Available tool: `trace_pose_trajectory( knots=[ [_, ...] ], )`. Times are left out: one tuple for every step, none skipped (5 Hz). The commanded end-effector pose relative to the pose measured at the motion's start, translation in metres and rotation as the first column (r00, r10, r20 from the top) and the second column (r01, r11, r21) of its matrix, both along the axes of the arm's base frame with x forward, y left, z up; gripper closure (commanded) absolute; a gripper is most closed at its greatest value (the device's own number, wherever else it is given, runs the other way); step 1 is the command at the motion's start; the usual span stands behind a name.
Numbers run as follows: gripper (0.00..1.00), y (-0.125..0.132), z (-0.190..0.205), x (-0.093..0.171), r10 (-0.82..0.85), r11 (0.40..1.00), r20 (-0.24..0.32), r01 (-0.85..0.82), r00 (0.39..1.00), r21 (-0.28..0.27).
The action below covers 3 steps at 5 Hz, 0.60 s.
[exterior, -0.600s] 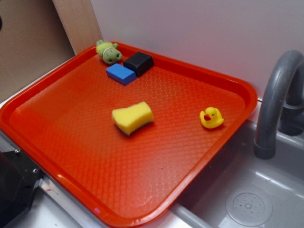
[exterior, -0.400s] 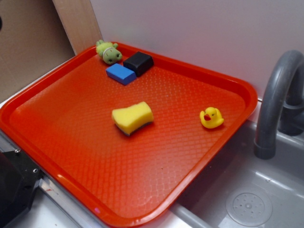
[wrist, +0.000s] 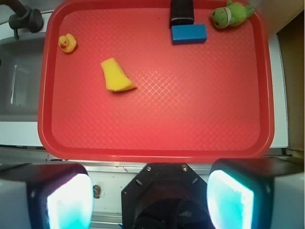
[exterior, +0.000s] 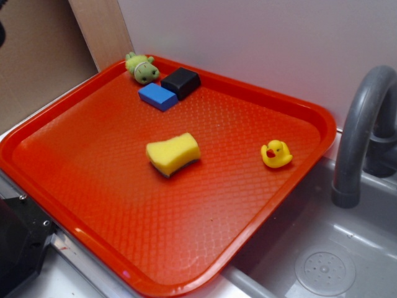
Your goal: Grab the green sponge.
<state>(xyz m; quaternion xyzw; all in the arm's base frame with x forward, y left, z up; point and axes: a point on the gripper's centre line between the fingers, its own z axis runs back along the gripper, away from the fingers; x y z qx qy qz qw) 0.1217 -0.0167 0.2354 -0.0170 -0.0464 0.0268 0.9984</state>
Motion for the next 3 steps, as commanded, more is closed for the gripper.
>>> trace_pose_trajectory(
  knots=[
    [0.00, -0.018, -0.004, 0.040, -0.103, 0.995, 0.007, 0.103, 0.995, 0.017],
    [0.00, -0.040, -0.030, 0.077, -0.220, 0.972, 0.021, 0.218, 0.975, 0.084],
    [0.00, -0.046, -0.041, 0.090, -0.329, 0.940, -0.006, 0.328, 0.944, 0.095]
  ],
)
